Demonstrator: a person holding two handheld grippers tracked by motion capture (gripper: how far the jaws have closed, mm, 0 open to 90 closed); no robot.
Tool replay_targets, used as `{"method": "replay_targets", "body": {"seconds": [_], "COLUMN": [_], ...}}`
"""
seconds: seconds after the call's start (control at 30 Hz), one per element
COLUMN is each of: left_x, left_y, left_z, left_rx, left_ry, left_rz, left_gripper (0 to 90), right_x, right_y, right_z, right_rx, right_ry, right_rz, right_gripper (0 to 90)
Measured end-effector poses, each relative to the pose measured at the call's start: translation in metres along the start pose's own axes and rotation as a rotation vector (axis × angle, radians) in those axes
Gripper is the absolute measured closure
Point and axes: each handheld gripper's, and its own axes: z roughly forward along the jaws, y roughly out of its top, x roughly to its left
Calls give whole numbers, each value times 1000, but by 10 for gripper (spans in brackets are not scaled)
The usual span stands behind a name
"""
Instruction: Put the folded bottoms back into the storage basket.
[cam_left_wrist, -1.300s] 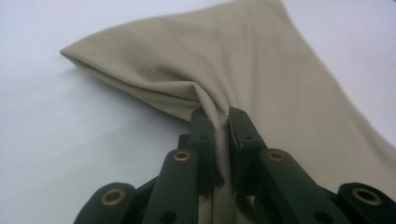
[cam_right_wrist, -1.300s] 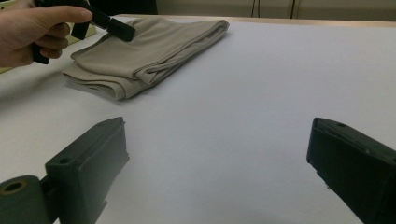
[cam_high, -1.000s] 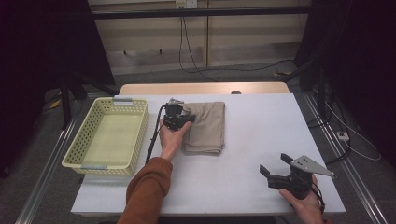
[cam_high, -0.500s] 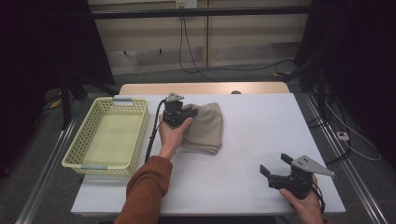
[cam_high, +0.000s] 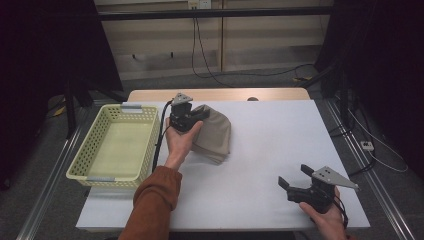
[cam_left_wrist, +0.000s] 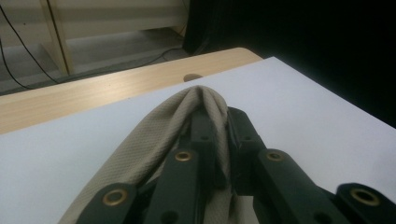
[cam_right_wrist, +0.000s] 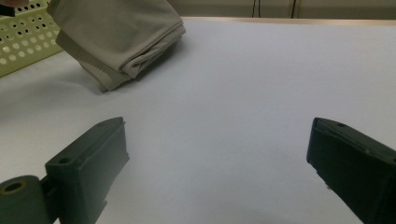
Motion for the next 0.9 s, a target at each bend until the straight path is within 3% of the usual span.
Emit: {"method": "replay_targets", "body": {"seconds": [0.3, 0.43, 0.57, 0.9], "left_x": [-2, -4, -7, -9], "left_y": [8, 12, 16, 22], "left_z": [-14, -23, -29, -47], "left_rx": [-28, -37, -55, -87], "left_ry": [-23, -19, 0, 0], "left_rz": [15, 45, 53, 86], "left_gripper": [831, 831, 831, 831], "right_x": [0, 0, 0, 0], "right_y": [0, 0, 0, 0], "right_z": [0, 0, 0, -1], "right_rx": [0, -6, -6, -7], "right_ry": [0, 1, 2, 2], "right_rz": [0, 0, 0, 0], "right_gripper": [45, 43, 43, 43]}}
